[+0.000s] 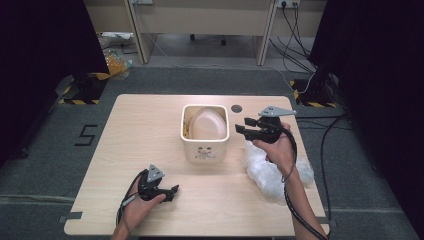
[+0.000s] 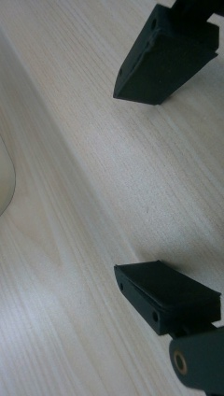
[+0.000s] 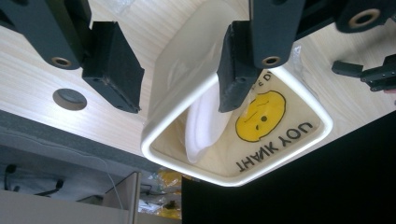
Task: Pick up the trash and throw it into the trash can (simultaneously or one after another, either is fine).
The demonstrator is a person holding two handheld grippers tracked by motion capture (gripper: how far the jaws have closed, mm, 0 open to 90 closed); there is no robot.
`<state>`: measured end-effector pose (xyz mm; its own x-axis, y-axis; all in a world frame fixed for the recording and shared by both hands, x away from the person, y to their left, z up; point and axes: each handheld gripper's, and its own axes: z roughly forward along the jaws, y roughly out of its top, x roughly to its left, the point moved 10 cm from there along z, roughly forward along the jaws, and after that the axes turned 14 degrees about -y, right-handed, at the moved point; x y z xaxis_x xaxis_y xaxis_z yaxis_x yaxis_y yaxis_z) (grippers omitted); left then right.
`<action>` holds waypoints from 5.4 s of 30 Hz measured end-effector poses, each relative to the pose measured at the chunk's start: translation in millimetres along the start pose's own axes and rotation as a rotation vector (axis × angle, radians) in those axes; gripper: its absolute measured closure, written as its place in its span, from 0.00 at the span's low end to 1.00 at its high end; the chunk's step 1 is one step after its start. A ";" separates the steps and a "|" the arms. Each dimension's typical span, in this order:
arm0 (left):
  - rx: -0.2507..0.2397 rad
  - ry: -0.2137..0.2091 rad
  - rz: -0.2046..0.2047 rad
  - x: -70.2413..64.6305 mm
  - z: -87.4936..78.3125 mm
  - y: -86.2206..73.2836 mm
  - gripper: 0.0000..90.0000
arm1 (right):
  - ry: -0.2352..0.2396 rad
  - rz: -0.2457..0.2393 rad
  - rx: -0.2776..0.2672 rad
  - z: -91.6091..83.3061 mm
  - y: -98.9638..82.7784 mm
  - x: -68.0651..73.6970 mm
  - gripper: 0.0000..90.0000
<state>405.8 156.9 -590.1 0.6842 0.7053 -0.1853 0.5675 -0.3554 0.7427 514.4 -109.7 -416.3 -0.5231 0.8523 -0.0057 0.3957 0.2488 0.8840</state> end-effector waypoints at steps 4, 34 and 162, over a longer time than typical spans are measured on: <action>0.005 0.000 0.004 0.2 -0.3 -0.4 0.14 | 0.001 -0.002 0.003 -4.2 -4.9 -0.6 0.52; 0.001 0.001 -0.001 0.1 0.0 -0.1 0.14 | -0.051 0.008 0.068 -24.4 -57.6 -11.0 0.37; 0.000 0.002 -0.002 0.4 0.1 0.0 0.13 | -0.062 0.026 0.006 -73.1 -67.7 -22.6 0.72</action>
<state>406.1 157.1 -590.2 0.6821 0.7074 -0.1851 0.5688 -0.3543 0.7423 444.3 -179.5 -441.9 -0.4647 0.8854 -0.0123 0.4130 0.2291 0.8815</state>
